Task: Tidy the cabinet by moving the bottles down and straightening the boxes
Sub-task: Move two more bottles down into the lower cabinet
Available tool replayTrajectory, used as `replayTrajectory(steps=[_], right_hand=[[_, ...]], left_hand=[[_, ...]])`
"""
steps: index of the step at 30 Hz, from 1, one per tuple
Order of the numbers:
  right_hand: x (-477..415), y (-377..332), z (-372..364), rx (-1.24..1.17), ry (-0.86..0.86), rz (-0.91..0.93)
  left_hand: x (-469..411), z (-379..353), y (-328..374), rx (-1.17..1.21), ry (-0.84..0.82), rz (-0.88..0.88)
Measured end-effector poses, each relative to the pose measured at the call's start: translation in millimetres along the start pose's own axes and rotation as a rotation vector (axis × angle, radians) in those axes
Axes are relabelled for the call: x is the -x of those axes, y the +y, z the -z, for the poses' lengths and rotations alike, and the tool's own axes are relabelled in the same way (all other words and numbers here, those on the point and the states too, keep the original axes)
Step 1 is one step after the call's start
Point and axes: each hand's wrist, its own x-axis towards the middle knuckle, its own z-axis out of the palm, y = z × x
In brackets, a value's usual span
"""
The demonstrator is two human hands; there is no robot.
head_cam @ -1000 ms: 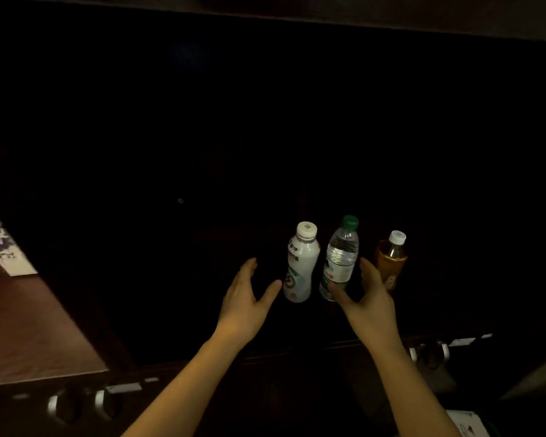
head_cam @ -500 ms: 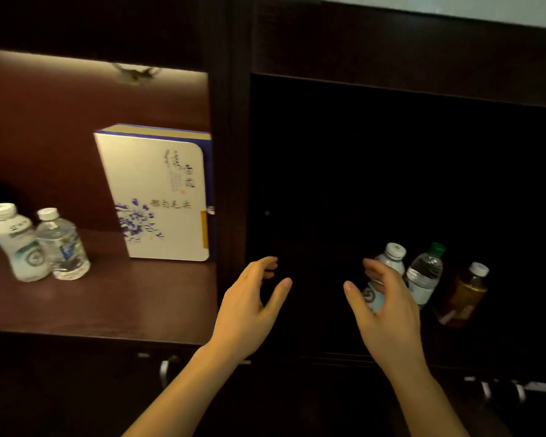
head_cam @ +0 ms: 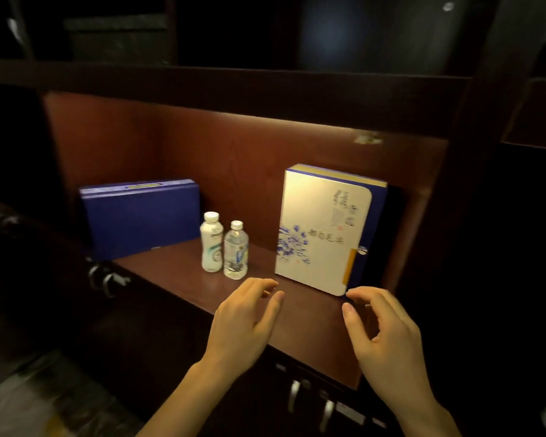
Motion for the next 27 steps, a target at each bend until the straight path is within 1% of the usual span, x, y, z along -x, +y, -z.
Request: replayTrajectory(steps=[3, 6, 11, 14, 17, 22, 27], right_hand=[[-10, -18, -39, -0.021, -0.061, 0.083], [-21, -29, -76, -0.043, -0.142, 0.105], [-50, -29, -139, -0.064, -0.259, 0.058], [-74, -17, -184, -0.087, -0.332, -0.028], [-99, 3, -229, -0.15, -0.389, -0.143], [-136, 40, -299, -0.311, -0.501, -0.36], [-160, 70, -359, -0.361, -0.514, -0.471]], left_hand=[[-1, 30, -30, -0.103, 0.04, 0.041], [-5, 51, -59, -0.172, 0.064, 0.101], [-20, 56, -112, -0.285, 0.061, 0.249], [-39, 45, -145, -0.311, 0.047, 0.337], [-62, 28, -177, -0.277, 0.059, 0.446], [-101, -2, -227, -0.128, 0.096, 0.69], [-141, -31, -275, 0.022, 0.162, 0.865]])
